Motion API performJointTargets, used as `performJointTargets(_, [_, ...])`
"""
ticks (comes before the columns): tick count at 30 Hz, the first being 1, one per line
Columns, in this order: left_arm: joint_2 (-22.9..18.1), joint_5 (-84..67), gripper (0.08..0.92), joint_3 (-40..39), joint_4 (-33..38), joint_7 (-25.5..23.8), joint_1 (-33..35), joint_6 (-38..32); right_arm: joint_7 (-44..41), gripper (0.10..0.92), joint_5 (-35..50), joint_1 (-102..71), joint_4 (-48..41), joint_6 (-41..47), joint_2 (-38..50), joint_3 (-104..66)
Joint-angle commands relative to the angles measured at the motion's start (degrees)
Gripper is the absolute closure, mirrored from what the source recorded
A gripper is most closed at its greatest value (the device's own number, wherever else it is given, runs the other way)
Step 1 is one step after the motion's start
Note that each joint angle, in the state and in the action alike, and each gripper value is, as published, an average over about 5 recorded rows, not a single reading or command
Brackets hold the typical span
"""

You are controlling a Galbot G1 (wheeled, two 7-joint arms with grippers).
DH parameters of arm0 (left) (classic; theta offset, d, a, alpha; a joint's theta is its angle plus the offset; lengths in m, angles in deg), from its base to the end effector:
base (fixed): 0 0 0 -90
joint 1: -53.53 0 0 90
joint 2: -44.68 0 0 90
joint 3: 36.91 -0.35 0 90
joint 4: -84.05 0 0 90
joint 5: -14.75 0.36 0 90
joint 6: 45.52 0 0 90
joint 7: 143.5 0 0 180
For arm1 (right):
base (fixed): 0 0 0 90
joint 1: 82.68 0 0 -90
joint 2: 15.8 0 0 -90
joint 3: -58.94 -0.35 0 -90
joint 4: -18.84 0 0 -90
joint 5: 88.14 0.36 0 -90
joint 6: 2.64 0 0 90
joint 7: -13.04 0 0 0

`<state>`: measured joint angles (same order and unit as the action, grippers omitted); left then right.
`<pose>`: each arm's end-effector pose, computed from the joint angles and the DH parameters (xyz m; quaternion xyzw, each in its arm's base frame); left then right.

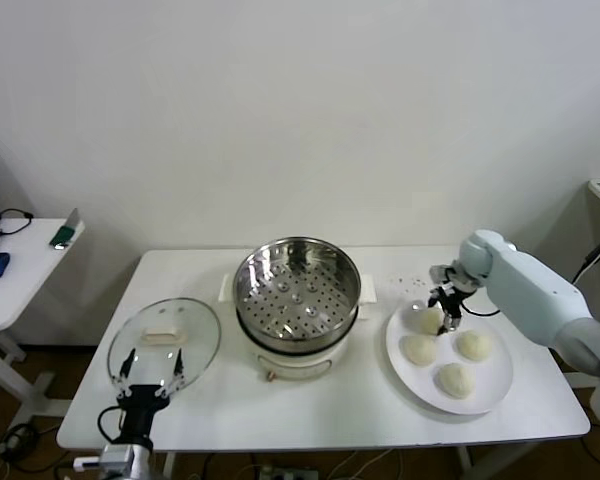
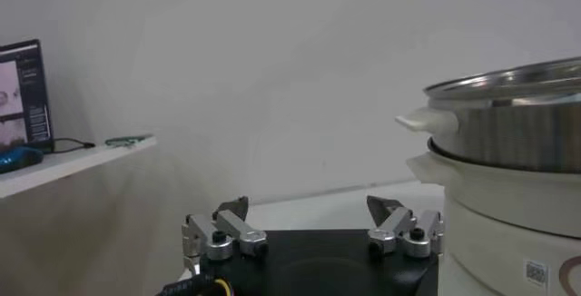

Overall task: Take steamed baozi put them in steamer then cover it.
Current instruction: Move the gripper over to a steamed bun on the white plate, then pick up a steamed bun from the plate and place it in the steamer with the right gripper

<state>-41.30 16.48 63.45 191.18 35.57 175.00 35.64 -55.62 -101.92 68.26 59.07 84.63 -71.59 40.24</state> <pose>0.1639 0.0788 -0.3805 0.0513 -0.9937 -0.0883 0.0464 0.5961 -0.1692 -0.2460 0.5241 -0.5071 0.5271 0.4362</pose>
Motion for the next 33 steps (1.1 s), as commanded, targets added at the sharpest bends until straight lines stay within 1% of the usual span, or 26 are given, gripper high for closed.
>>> performJointTargets(1, [-0.05,-0.02,0.177,0.06,0.06,0.03,0.08,-0.04,-0.17,0.34,-0.51,0.13,0.02,-0.3,-0.34,0.1])
performJointTargets(6, [-0.01,-0.09,0.177,0.21,0.36,0.02,0.43,-0.07,-0.93,0.338,2.35,4.5,2.41,-2.29,1.15,3.8])
performJointTargets(11, [0.03,-0.14,0.177,0.24,0.83,0.07,0.75,0.02,-4.89,0.334,6.03,16.06,6.59,-7.91,1.65,13.25])
performJointTargets(14, [0.04,-0.07,0.177,0.22,1.07,0.14,0.93,0.11,-6.28,0.328,8.66,22.82,8.41,-11.01,0.25,18.55])
performJointTargets(18, [-0.02,-0.01,0.177,0.12,1.38,0.16,1.29,0.15,-7.33,0.322,9.63,29.03,9.85,-16.99,-3.23,21.68])
performJointTargets(25, [-0.29,0.04,0.177,0.02,1.96,0.17,1.31,0.73,-7.49,0.321,5.8,35.9,13.41,-27.56,-11.77,23.6])
performJointTargets(29, [-0.32,0.13,0.177,-0.1,2.27,0.16,1.49,0.84,-6.09,0.316,-0.13,36.73,13.32,-32.78,-17.02,22.51])
performJointTargets(33, [-0.25,0.07,0.177,-0.05,2.31,0.18,1.94,0.61,-4.16,0.313,-6.06,34.26,15.05,-35.75,-20.33,20.23])
